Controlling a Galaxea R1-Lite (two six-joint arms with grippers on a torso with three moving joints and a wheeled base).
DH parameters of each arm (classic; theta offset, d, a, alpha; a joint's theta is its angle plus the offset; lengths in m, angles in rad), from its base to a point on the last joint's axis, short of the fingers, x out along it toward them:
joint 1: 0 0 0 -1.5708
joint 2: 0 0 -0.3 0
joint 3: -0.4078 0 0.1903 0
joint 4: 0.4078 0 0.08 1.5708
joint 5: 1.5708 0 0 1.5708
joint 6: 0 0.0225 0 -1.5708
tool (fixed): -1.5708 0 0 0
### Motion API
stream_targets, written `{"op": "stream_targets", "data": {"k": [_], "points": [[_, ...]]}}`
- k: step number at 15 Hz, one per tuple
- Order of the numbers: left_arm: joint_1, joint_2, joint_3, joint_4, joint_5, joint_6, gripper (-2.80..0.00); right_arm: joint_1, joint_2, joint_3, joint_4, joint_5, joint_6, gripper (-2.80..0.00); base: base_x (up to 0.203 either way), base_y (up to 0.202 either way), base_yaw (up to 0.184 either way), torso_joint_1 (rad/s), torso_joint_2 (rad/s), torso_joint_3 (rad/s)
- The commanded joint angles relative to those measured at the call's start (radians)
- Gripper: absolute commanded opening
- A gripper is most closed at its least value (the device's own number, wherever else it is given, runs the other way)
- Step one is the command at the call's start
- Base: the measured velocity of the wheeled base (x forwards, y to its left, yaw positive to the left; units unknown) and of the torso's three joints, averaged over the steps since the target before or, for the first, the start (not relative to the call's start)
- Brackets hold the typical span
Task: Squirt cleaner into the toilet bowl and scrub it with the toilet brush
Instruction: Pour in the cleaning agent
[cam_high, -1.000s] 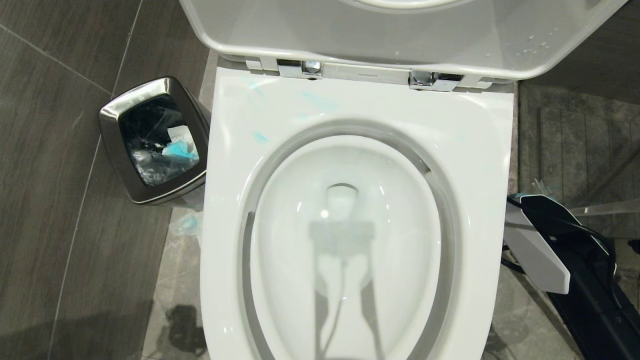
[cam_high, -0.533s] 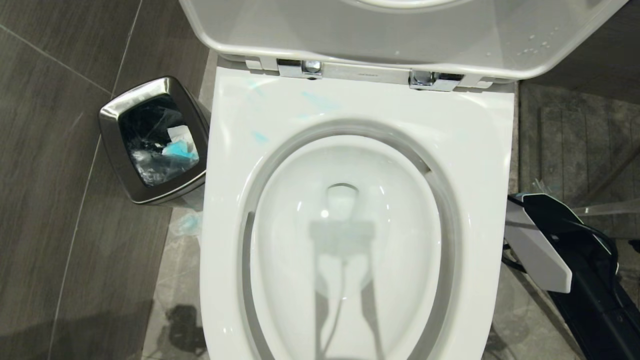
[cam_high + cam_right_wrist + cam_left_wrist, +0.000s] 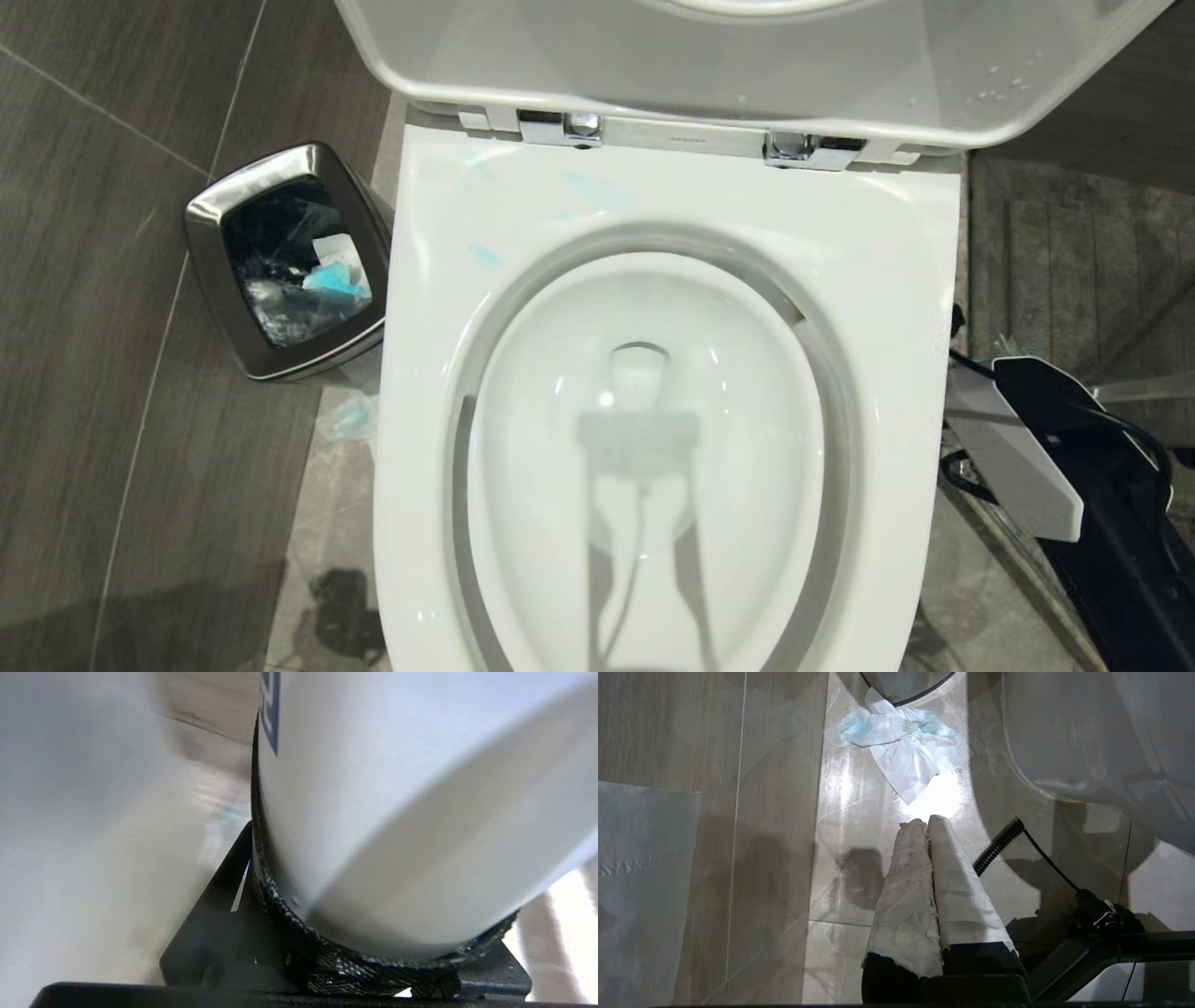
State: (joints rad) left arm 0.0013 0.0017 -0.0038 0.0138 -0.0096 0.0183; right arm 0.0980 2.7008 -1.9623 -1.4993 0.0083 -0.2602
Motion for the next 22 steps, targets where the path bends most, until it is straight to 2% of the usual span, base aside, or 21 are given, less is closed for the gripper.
{"op": "stream_targets", "data": {"k": [1,8,14,22], "points": [[0.000,0.001,0.000,0.000,0.000,0.000,-2.80,-0.013,-0.032,0.010,-0.005,-0.024,-0.002,-2.80,0.000,0.000,0.000,0.000,0.00,0.000],[0.000,0.001,0.001,0.000,0.000,0.000,-2.80,-0.024,-0.145,0.069,0.061,-0.036,0.001,-2.80,0.000,0.000,0.000,0.000,0.00,0.000],[0.000,0.001,0.000,0.000,0.000,0.000,-2.80,-0.024,-0.275,0.188,0.062,-0.081,0.001,-2.80,0.000,0.000,0.000,0.000,0.00,0.000],[0.000,0.001,0.000,0.000,0.000,0.000,-2.80,-0.037,-0.526,0.460,0.090,-0.133,0.001,-2.80,0.000,0.000,0.000,0.000,0.00,0.000]]}}
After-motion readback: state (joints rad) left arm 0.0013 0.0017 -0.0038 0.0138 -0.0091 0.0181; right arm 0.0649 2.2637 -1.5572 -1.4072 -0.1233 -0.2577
